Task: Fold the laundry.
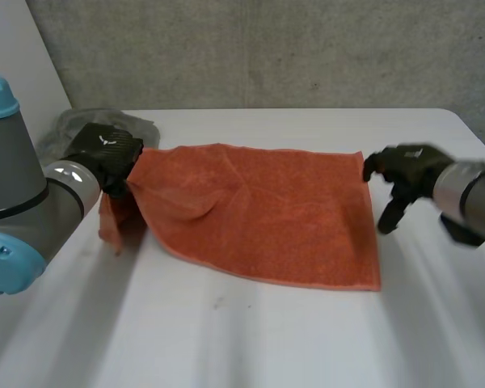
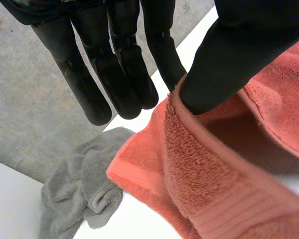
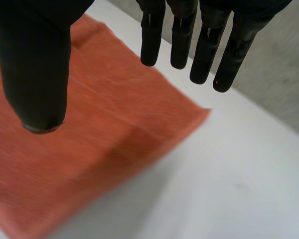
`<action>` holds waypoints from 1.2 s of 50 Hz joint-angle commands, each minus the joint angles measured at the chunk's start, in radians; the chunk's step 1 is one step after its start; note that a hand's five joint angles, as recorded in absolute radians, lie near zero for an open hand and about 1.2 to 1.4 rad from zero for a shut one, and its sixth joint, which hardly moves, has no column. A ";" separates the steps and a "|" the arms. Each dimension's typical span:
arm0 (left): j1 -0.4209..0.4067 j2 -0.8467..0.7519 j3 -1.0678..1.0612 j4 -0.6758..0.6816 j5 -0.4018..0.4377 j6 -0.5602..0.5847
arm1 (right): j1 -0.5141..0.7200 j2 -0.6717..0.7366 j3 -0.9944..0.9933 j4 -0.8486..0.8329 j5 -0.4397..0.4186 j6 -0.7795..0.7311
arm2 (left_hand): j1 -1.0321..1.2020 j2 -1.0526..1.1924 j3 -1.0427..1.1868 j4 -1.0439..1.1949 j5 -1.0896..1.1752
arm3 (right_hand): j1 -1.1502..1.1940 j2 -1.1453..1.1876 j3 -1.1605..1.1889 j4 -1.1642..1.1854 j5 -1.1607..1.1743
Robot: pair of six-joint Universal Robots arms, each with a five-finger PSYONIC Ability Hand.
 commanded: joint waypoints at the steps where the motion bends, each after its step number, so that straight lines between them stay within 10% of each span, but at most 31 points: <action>1: -0.002 0.014 0.001 0.037 0.002 -0.032 | 0.018 -0.105 0.367 -0.257 -0.067 0.160 | 0.253 0.204 0.208 0.198 0.245 | 0.043 -0.011 -0.001 -0.006 -0.005; 15: -0.025 0.078 0.004 0.064 0.000 -0.109 | 0.215 -0.053 0.547 -0.523 0.024 0.180 | 0.253 0.204 0.208 0.198 0.245 | 0.002 -0.051 -0.042 -0.047 -0.046; 28: -0.084 0.259 0.003 0.066 0.005 -0.132 | 0.280 -0.055 0.393 -0.526 0.092 0.550 | 0.253 0.204 0.208 0.198 0.245 | -0.192 -0.245 -0.236 -0.241 -0.240; 44: -0.068 0.221 -0.013 0.066 0.002 -0.137 | 0.193 -0.013 0.495 -0.485 0.149 -0.005 | 0.253 0.204 0.208 0.198 0.245 | 0.072 0.019 0.028 0.024 0.025; 60: -0.050 0.181 -0.022 0.071 0.003 -0.138 | 0.150 0.068 0.544 -0.630 0.103 -0.039 | 0.253 0.204 0.208 0.198 0.245 | 0.254 0.201 0.210 0.206 0.206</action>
